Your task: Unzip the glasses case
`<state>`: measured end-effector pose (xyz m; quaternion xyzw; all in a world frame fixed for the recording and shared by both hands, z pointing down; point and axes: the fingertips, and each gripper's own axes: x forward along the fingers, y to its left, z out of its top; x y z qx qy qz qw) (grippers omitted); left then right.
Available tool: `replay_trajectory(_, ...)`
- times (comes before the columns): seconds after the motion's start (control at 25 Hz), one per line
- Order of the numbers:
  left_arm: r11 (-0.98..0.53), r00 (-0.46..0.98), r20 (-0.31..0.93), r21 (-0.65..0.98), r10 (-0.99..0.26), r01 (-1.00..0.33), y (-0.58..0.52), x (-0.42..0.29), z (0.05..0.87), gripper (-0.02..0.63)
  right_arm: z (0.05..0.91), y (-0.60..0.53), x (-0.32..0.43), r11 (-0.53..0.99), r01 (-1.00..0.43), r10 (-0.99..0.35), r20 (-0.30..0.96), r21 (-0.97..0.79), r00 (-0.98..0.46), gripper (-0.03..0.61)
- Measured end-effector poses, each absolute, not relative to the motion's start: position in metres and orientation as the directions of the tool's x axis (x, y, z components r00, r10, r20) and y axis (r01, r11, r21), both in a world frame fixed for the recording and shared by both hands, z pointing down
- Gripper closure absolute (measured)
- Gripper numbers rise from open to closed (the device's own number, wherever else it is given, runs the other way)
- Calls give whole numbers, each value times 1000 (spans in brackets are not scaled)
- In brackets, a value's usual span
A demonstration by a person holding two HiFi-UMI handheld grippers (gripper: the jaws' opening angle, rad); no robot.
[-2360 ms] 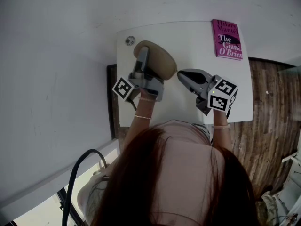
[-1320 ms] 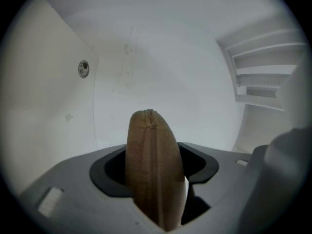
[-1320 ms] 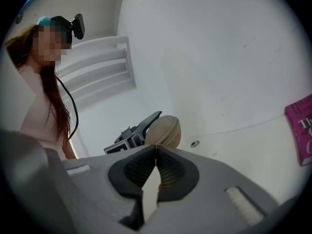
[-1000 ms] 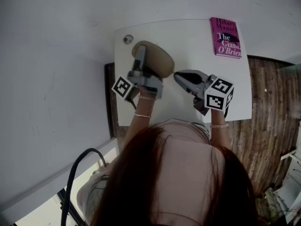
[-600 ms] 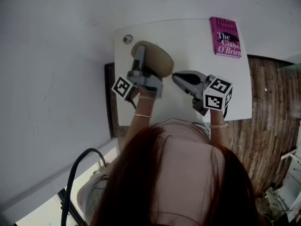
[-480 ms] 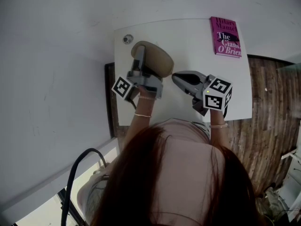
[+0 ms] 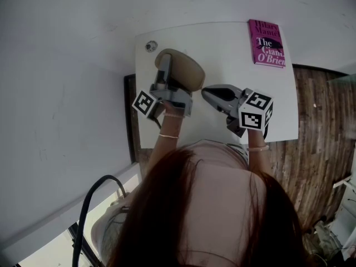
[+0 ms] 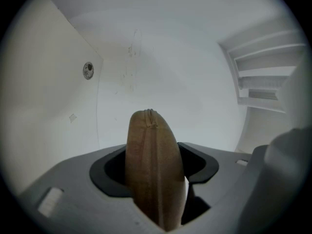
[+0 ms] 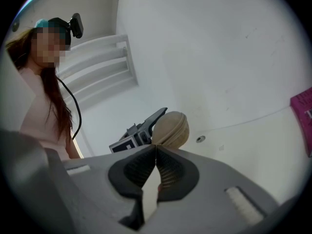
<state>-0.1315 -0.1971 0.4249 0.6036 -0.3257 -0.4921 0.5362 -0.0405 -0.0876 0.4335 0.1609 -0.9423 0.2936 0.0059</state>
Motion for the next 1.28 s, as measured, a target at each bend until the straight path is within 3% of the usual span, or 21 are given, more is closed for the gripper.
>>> replay_trajectory(1.28, -198, 292, -233, 969, -928, 146, -197, -133, 430, 321, 438, -78, -60, 791, -240, -220, 104, -563, -970, 571)
